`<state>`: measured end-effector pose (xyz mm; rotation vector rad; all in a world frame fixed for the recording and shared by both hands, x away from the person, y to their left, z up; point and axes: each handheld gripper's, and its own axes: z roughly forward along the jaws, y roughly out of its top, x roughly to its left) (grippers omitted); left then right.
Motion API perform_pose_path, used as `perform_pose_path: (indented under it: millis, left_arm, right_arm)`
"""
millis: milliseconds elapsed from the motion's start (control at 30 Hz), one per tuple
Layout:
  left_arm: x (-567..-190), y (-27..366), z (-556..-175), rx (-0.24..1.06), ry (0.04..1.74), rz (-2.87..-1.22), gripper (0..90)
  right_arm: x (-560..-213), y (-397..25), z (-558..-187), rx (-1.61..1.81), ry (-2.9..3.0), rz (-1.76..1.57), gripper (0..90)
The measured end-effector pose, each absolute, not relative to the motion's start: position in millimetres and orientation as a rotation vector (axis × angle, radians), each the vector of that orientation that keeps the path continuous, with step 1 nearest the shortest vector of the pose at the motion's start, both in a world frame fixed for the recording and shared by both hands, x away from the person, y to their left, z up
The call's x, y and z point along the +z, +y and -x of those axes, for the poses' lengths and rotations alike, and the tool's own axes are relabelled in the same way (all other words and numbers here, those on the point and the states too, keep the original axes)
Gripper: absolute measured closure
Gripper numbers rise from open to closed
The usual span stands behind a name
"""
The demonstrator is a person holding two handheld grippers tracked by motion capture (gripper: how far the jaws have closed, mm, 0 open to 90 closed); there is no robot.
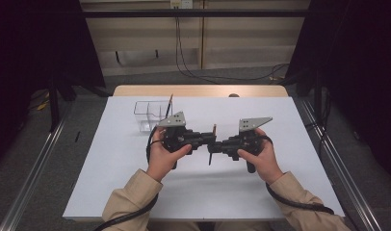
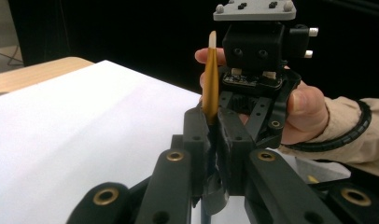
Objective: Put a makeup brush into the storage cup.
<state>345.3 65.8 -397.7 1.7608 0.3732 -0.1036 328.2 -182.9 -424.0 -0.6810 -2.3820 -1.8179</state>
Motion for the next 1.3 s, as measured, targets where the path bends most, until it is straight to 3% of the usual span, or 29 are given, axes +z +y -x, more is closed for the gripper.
perform_pose_path:
  millis: [167,867,1300]
  left_arm:
    - [-396,66,-344,-0.075,0.364,-1.758,83.8]
    - [-391,86,-344,-0.005,0.381,-1.709,83.9]
    - [-392,95,-343,0.019,0.394,-1.696,83.8]
  right_arm:
    - [-424,-183,-327,-1.835,-2.375,0.683,82.6]
    - [-424,-195,-323,-1.847,-2.497,0.746,26.0]
    - [-425,-207,-318,-1.862,-2.544,0.756,16.5]
